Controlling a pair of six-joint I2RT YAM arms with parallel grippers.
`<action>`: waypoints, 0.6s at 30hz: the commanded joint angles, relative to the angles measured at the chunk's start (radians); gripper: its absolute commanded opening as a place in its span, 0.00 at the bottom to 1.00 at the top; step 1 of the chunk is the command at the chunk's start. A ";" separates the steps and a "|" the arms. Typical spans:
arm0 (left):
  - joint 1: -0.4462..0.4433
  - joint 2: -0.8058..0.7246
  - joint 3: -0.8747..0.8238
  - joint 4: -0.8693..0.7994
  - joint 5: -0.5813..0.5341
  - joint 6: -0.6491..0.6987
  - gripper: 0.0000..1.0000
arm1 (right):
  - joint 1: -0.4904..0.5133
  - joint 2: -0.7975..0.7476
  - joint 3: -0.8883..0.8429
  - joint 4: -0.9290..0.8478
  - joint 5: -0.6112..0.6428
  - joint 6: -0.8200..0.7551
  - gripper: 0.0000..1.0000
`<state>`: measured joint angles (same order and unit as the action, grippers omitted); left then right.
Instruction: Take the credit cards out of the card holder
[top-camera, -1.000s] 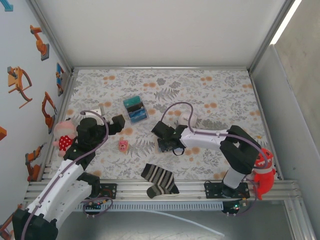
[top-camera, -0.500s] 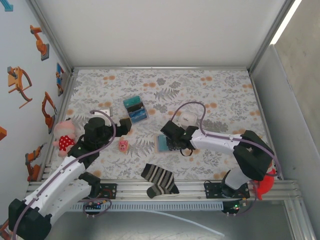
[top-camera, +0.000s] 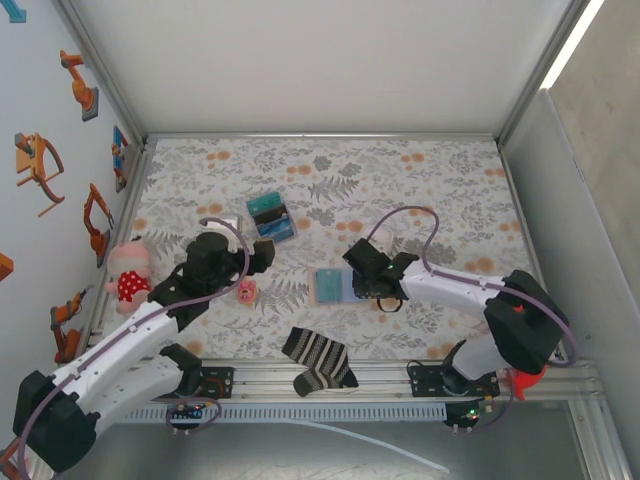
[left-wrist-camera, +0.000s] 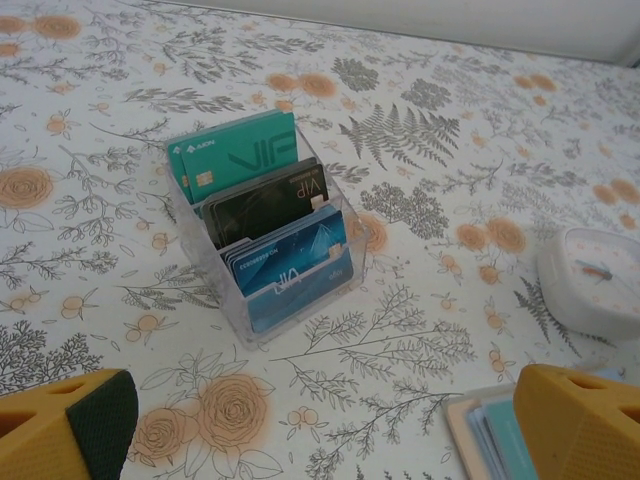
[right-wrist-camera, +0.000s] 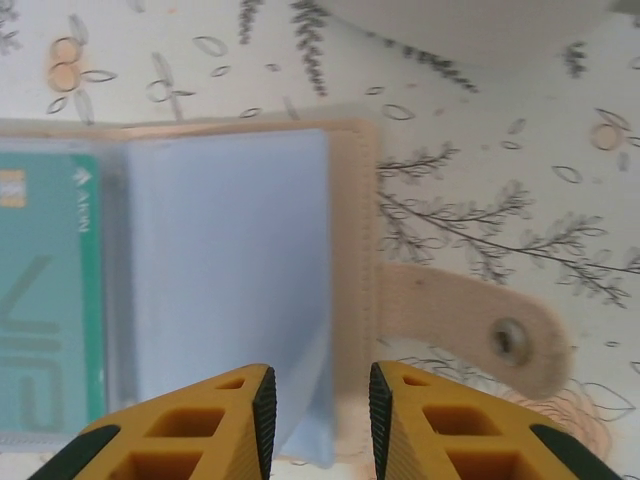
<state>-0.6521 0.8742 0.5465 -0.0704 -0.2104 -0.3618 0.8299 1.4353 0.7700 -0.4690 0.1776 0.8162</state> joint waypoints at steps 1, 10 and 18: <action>-0.051 0.028 0.041 0.008 -0.083 0.068 0.97 | -0.031 -0.070 -0.034 -0.039 0.031 0.040 0.32; -0.192 0.208 0.045 0.049 -0.160 0.087 0.97 | -0.055 -0.219 -0.064 0.030 -0.075 0.025 0.32; -0.252 0.395 0.082 0.070 -0.156 0.008 0.97 | -0.056 -0.119 -0.074 0.241 -0.271 0.031 0.31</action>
<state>-0.9009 1.2396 0.5961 -0.0311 -0.3592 -0.3126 0.7753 1.2797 0.7040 -0.3176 -0.0078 0.8383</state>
